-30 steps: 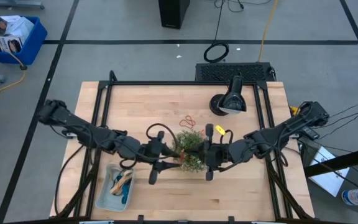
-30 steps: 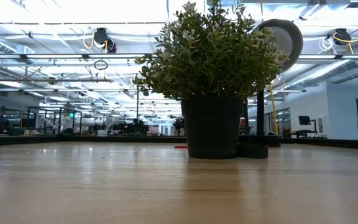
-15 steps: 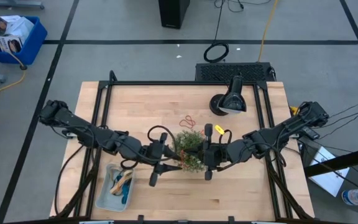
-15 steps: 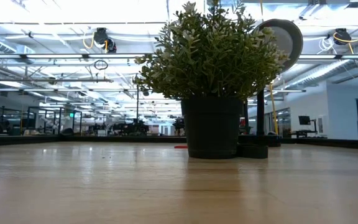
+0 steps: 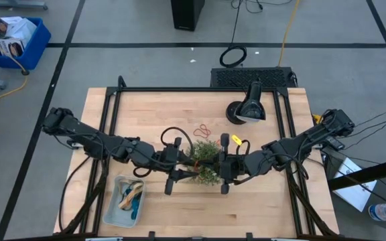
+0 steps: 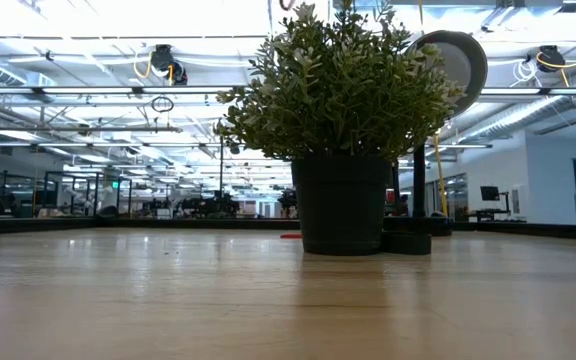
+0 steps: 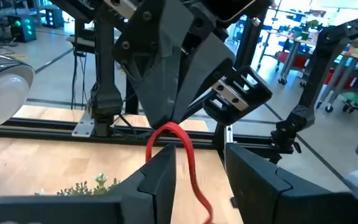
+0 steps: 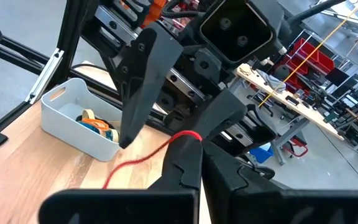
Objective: Pick and place rubber bands into bin
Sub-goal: Put the bottom red rubber band into the blue bin
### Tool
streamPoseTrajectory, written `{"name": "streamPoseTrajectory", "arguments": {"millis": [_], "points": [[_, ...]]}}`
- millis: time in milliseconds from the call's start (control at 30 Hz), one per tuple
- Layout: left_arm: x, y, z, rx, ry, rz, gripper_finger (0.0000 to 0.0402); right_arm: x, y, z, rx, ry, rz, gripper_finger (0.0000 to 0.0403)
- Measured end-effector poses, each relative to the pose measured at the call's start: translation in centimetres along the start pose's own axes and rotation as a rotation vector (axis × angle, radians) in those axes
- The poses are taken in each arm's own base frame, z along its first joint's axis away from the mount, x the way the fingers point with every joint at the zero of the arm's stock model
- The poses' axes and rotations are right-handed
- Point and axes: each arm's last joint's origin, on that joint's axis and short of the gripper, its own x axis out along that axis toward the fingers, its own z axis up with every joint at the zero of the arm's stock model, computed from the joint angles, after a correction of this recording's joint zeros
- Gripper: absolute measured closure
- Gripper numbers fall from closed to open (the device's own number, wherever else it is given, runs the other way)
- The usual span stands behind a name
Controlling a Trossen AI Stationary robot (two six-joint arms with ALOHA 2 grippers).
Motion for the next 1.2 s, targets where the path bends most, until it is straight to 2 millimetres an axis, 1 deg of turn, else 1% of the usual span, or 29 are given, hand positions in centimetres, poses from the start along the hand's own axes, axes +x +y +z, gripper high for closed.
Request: {"name": "streamPoseTrajectory", "arguments": {"millis": [67,133,300,333,367,567,700,800,967,1067,1200], "points": [[0.0,0.0,0.0,0.000,0.001,-0.003,0.0272,0.0,0.0,0.0,0.000,0.000,0.000,0.0403],[0.0,0.0,-0.1,0.001,0.010,-0.005,0.0294,0.0,0.0,0.0,0.000,0.000,0.000,0.0403],[0.0,0.0,-0.4,0.007,0.041,0.000,0.0376,0.0,0.0,-0.1,-0.003,0.005,0.002,0.0403],[0.0,0.0,-0.4,0.007,0.043,0.001,0.0388,0.0,0.0,-0.1,-0.005,0.008,0.003,0.0403],[0.0,0.0,-0.4,0.007,0.047,0.002,0.0392,0.0,0.1,-0.1,-0.007,0.011,0.004,0.0403],[0.0,0.1,-0.7,0.010,0.071,0.019,0.0396,-0.1,0.2,-0.1,-0.013,0.015,0.012,0.0401],[0.0,0.2,-0.8,0.004,0.085,0.023,0.0393,-0.2,0.4,-0.2,-0.001,0.028,0.022,0.0384],[0.0,0.2,-0.9,0.006,0.088,0.025,0.0397,-0.2,0.6,-0.7,0.008,0.070,0.038,0.0359],[-0.1,0.2,-1.0,0.008,0.106,0.032,0.0396,-0.4,1.0,-1.9,0.029,0.184,0.066,0.0300],[-0.3,0.3,-1.3,-0.012,0.143,0.042,0.0396,-1.1,1.0,-2.7,0.073,0.276,0.083,0.0271],[-0.8,0.5,-1.3,-0.061,0.174,0.063,0.0396,-2.3,0.9,-3.6,0.133,0.387,0.092,0.0248]]}}
